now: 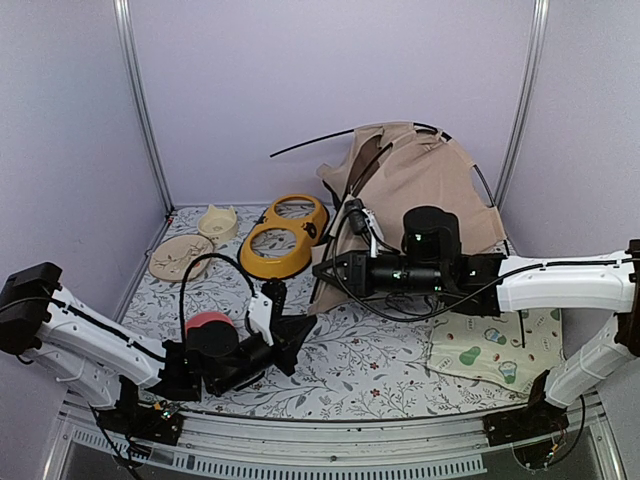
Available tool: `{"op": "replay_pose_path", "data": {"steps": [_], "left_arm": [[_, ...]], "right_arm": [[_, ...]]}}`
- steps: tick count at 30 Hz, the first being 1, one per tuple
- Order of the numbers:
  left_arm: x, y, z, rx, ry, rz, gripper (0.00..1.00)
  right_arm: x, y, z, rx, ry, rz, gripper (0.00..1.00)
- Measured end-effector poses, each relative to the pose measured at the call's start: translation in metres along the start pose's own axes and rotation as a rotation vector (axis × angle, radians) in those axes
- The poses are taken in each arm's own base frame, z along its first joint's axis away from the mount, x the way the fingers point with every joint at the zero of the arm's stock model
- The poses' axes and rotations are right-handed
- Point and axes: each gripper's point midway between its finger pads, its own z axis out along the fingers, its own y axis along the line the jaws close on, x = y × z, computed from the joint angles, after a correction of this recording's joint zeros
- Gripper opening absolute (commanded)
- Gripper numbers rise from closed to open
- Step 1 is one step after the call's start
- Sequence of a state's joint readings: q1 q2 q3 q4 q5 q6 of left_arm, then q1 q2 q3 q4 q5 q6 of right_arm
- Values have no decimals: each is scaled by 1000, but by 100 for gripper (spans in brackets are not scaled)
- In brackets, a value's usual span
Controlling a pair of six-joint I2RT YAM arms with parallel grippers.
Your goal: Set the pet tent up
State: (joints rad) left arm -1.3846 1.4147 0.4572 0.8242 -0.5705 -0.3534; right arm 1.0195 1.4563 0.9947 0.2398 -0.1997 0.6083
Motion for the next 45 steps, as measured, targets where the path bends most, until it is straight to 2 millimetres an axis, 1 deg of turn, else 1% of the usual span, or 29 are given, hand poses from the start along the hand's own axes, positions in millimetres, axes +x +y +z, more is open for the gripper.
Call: {"op": "replay_pose_path", "data": {"steps": [12,33,45], "left_arm": [[4,-1,0,5,15,8,0],[5,0,0,4,20,9,0],[14,3,-2,-2,55,31,0]], "right_arm": [[5,-3,-4,6,5,4,0],[7,-5,-4,9,7,7,0],[20,-14,-5,19,28,20,0]]}}
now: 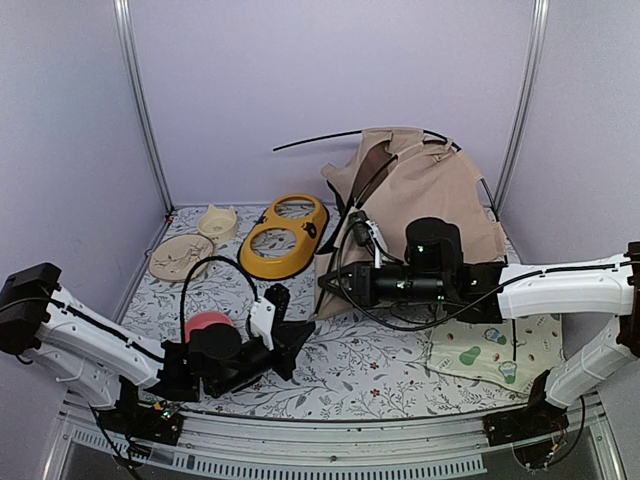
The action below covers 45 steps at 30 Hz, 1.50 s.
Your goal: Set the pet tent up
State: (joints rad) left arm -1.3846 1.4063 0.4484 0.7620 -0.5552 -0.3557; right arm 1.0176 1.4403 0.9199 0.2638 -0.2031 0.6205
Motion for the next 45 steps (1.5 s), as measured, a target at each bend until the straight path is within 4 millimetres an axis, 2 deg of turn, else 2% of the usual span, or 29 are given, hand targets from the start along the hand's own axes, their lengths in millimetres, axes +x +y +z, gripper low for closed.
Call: {"op": "replay_pose_path", "data": {"steps": [14,28,39,45], "left_arm": [[5,1,-1,-2,27,28,0],[3,-4,2,5,62,48,0],[1,5,14,6,116,21,0],[0,1,17,39,135,18,0]], "right_arm": [[4,-5,8,-10,7,24,0],[9,-11,7,-9,-1,47,0],[13,-20,4,33,-14,52,0],[12,-22,4,52,-26,47,0]]}}
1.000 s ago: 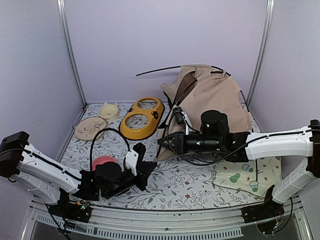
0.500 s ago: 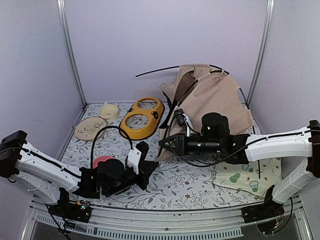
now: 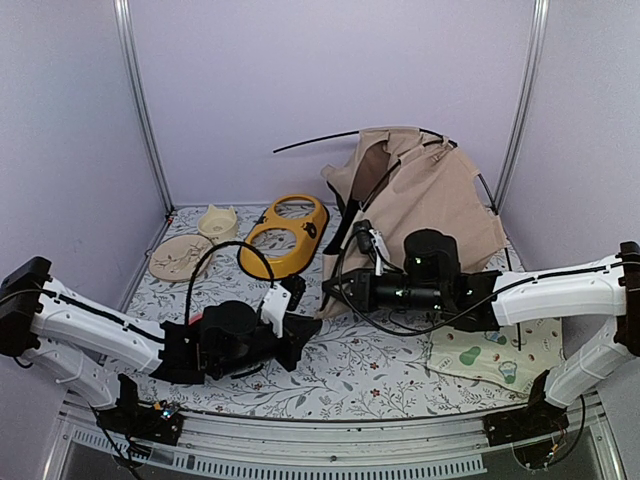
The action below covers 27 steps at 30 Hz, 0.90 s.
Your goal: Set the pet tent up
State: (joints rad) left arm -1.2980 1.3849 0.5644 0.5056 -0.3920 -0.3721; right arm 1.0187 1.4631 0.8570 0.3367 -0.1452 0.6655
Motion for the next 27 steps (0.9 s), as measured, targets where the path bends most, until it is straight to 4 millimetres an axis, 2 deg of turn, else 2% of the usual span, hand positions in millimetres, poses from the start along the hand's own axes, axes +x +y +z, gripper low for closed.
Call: {"op": "replay_pose_path", "data": {"steps": [9,15,18,21,24,27], "left_arm": [[3,-1,3,3,43,18,0],[-1,7,3,-11,52,2,15],[-14,8,-2,-3,22,-12,23],[-31,15,-7,-10,-20,-34,25],[-45,26,-12,-31,-53,-53,27],[-51,35,-14,-48,-64,-62,29]], "right_arm": [[4,-4,1,47,-6,-24,0],[5,-9,3,71,-11,-39,0],[10,-29,5,143,3,-49,0],[15,-43,5,195,24,-61,0],[15,-43,5,204,34,-76,0],[12,-41,8,202,33,-84,0]]}}
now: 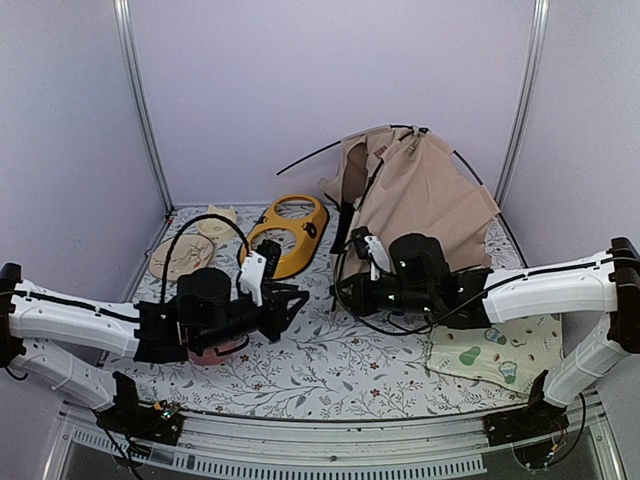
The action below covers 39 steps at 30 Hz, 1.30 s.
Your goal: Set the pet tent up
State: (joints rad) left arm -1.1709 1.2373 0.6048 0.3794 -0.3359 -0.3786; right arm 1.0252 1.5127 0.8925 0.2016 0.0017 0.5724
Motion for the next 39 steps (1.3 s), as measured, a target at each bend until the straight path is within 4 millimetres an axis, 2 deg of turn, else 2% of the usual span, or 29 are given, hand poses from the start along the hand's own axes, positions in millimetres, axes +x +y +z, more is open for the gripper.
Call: {"op": "replay_pose_path", "data": {"steps": [2,5,8,16,21,26,32,37,39], "left_arm": [[-2,4,0,-5,-3,-3,31],[-1,8,2,-12,5,-3,33],[-1,12,3,-19,20,-2,35],[-30,17,12,-16,-2,-18,46],[-39,12,23,4,4,-10,53],[-39,6,46,22,55,20,54],[-43,1,75,35,109,51,49],[-45,-2,91,39,134,75,45],[-48,-3,99,36,137,87,39]], "right_arm": [[-1,1,1,-3,0,-5,12],[0,1,3,2,11,-11,37],[-3,3,2,6,16,-20,53],[-24,16,-7,7,11,-65,75],[-37,17,-33,38,-10,-87,83],[-67,10,-72,77,-79,-97,87],[-107,-16,-113,165,-173,-89,88],[-121,-32,-137,228,-212,-100,88],[-125,-38,-143,252,-219,-109,88]]}}
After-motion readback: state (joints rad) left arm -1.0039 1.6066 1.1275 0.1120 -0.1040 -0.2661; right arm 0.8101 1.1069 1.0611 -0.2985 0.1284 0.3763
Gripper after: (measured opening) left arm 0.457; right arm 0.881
